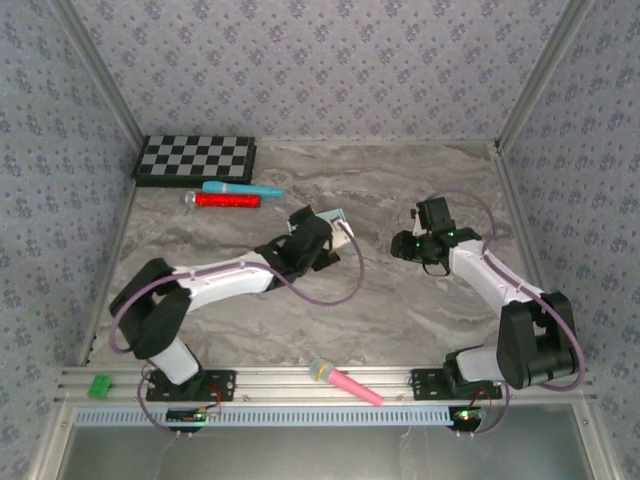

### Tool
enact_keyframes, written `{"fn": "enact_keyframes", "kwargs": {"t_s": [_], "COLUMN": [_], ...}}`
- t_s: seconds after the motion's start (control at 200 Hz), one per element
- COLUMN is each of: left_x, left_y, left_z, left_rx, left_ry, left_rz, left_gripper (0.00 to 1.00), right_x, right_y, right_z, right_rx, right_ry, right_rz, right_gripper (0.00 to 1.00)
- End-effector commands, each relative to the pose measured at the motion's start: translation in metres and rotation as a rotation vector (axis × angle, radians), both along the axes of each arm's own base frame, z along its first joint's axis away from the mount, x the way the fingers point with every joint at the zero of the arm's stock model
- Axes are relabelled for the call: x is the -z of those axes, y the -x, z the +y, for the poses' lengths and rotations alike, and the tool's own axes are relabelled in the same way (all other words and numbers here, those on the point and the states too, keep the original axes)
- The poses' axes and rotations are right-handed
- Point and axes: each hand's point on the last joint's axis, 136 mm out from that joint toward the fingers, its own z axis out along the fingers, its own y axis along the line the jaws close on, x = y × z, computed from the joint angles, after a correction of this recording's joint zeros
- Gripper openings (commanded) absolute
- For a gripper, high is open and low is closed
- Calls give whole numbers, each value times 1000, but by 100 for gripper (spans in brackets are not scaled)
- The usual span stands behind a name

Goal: Fold the paper box

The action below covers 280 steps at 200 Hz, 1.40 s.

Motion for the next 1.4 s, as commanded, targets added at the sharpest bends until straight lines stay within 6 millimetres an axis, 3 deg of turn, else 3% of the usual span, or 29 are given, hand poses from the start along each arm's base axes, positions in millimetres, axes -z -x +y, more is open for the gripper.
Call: {"fn": "enact_keyframes", "kwargs": {"t_s": [0.0,0.205,0.41,0.515,0.635,0.8,1.005,1.394], "left_x": [-28,-35,-34,-24,-14,9,26,46], "left_y": [-9,-23,-31,-30,-27,-24,-33,-49], "left_z": [28,95,184,226,271,320,340,322], "left_rx": [-118,-331,-660,-782,-896,-1021,-997,-769], "left_ry": [256,411,543,549,533,538,550,601], "left_rz": [77,96,109,106,72,66,44,29], "left_gripper": [99,99,99,100,100,100,100,100], "right_x": [5,10,10,7,1,-6,-9,-13], "right_y": [-1,-5,-15,-22,-30,-39,-53,-68], "right_z": [-1,-5,-22,-39,-73,-104,-116,-113], "right_rx": [16,17,61,99,198,257,232,108], "right_ry": [-5,17,84,151,275,402,434,335], "right_rz": [14,17,-9,-41,-78,-151,-330,-639], "right_gripper": [43,44,49,52,56,60,62,67]}}
